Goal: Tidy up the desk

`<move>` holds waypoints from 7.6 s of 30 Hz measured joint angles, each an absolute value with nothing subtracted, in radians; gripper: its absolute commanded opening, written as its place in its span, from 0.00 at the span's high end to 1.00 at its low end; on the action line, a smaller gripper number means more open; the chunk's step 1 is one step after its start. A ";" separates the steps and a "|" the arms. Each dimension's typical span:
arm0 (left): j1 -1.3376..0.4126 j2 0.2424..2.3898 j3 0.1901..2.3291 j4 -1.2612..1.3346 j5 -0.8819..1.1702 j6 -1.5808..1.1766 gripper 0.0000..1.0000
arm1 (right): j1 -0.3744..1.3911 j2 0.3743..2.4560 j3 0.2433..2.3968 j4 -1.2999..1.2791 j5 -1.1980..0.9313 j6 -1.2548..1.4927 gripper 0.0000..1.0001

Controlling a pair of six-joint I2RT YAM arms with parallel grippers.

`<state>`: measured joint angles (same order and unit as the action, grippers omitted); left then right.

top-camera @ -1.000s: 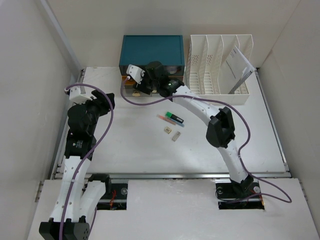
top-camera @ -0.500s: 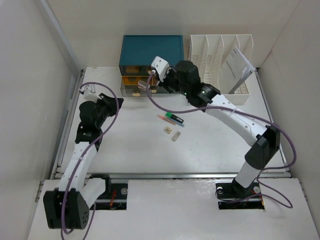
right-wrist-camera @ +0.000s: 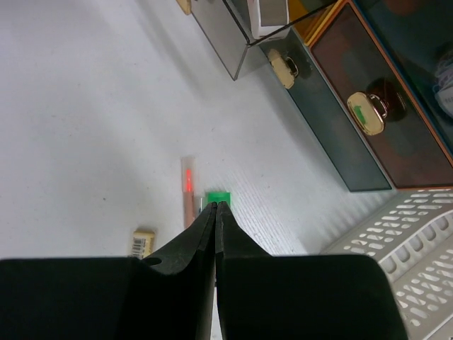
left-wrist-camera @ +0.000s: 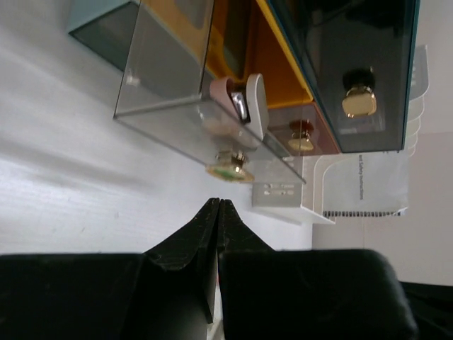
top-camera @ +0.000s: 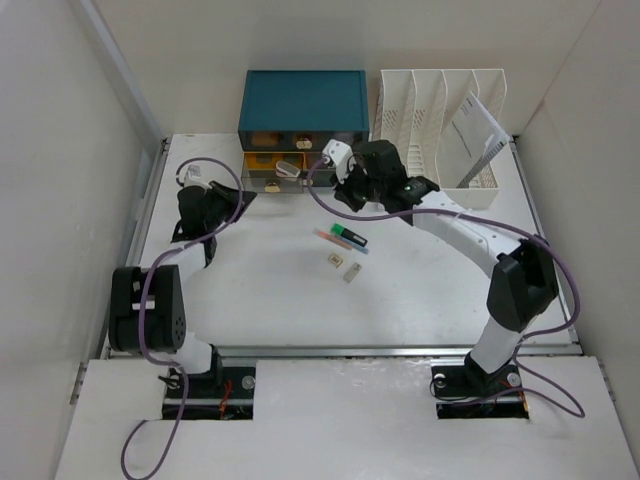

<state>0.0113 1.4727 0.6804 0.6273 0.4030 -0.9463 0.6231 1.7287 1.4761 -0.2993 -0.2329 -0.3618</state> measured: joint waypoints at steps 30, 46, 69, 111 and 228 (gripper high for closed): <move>0.013 1.946 1.051 0.768 0.403 -1.045 1.00 | 0.498 1.675 1.461 -0.299 -0.341 -0.344 0.93; 0.013 2.049 1.128 0.784 0.408 -1.067 1.00 | 0.497 1.703 1.457 -0.301 -0.341 -0.352 0.93; -0.086 1.954 0.838 1.149 0.440 -1.197 0.58 | 0.471 1.748 1.457 -0.299 -0.266 -0.400 0.69; -0.297 2.146 0.993 1.064 0.078 -1.391 0.59 | 0.406 1.728 1.456 -0.299 -0.345 -0.393 0.69; -0.312 2.147 0.722 1.415 0.141 -1.492 0.20 | 0.398 1.924 1.559 -0.540 -0.469 -0.501 0.47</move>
